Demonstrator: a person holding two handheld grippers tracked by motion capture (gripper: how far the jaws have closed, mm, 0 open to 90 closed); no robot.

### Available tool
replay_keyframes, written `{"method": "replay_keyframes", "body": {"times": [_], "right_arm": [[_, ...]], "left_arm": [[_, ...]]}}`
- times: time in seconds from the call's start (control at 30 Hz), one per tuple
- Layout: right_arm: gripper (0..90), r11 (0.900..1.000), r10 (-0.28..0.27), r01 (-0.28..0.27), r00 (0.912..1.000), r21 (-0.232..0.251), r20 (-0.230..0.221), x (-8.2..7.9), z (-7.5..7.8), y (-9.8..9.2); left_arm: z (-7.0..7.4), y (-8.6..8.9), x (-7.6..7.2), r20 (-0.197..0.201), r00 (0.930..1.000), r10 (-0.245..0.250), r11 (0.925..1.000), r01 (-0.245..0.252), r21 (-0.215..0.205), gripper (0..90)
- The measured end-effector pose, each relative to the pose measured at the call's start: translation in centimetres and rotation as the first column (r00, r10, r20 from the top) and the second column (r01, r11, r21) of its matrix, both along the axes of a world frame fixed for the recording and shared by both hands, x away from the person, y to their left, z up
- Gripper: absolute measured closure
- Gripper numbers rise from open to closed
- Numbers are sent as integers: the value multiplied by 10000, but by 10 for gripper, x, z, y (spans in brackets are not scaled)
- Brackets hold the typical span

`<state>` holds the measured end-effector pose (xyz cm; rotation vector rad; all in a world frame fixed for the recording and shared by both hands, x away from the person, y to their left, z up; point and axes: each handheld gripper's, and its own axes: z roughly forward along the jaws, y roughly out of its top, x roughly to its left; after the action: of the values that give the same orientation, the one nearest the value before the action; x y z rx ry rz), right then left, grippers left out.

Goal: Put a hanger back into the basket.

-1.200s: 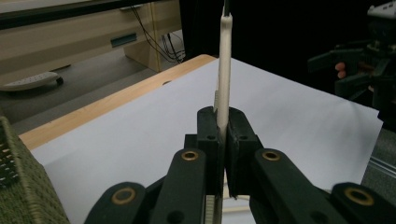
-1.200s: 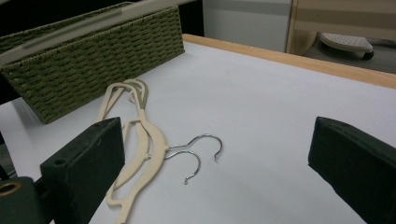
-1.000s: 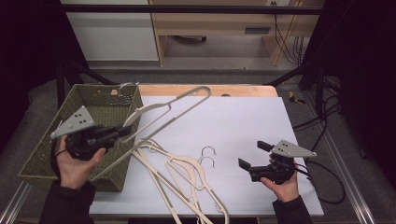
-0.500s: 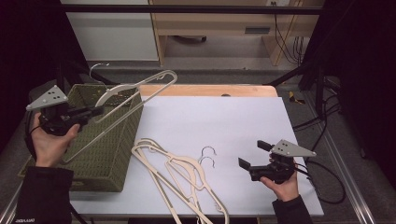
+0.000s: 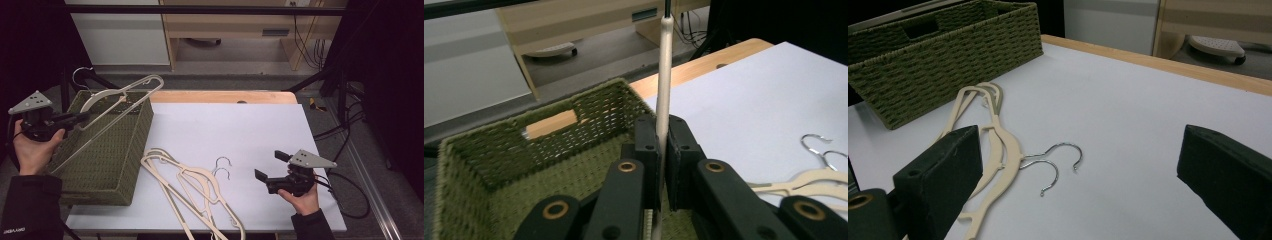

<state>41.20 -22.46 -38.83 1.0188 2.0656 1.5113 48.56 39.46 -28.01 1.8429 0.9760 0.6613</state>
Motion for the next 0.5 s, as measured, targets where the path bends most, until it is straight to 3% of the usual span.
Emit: {"method": "replay_keyframes", "body": {"times": [0.23,0.5], "right_arm": [[48,10000,-12,12,10000,-14,86,0,0,0],[43,10000,-35,35,10000,-50,78,0,0,0]], "left_arm": [[-11,22,5,-140,9996,233,9997,-232,108,850],[-27,36,7,-327,9981,529,9981,-518,337,849]]}}
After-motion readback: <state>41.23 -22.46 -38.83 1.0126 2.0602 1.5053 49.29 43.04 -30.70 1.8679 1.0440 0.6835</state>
